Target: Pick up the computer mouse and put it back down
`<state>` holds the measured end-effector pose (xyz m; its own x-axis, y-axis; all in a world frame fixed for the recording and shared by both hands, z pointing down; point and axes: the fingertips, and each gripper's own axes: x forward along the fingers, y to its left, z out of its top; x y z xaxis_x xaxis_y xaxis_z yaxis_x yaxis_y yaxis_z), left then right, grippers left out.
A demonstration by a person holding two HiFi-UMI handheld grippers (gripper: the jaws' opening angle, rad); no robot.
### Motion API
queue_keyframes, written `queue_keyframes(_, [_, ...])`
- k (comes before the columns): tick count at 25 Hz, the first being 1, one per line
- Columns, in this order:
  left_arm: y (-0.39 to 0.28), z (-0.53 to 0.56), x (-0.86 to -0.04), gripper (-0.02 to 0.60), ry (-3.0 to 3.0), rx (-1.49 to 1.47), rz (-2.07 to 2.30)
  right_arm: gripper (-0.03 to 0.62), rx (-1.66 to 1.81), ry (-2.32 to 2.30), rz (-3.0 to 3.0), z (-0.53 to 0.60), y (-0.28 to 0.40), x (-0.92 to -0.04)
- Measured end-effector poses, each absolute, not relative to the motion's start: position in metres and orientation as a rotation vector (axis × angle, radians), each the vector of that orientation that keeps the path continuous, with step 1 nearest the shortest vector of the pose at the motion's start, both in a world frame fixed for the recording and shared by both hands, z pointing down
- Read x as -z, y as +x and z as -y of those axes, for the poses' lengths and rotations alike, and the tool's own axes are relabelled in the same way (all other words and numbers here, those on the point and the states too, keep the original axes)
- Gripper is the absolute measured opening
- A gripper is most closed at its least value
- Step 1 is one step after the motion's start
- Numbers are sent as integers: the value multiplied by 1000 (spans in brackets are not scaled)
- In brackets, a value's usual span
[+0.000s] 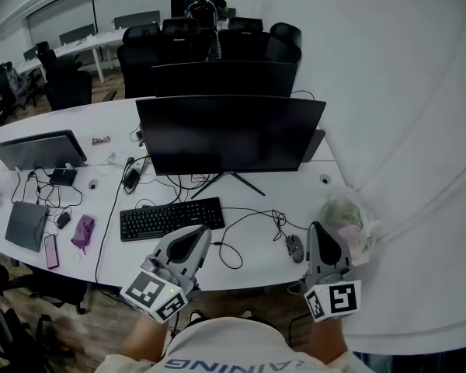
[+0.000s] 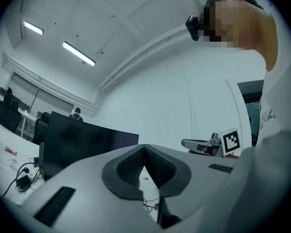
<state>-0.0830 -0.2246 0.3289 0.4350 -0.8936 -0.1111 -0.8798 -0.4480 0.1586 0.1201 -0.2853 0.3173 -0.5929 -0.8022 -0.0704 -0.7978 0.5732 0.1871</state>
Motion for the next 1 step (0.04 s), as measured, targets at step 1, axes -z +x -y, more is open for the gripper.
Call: queue_keyframes(1, [-83, 225, -329, 5, 2594, 274, 1606, 20, 311, 1407, 2766, 285, 121, -317])
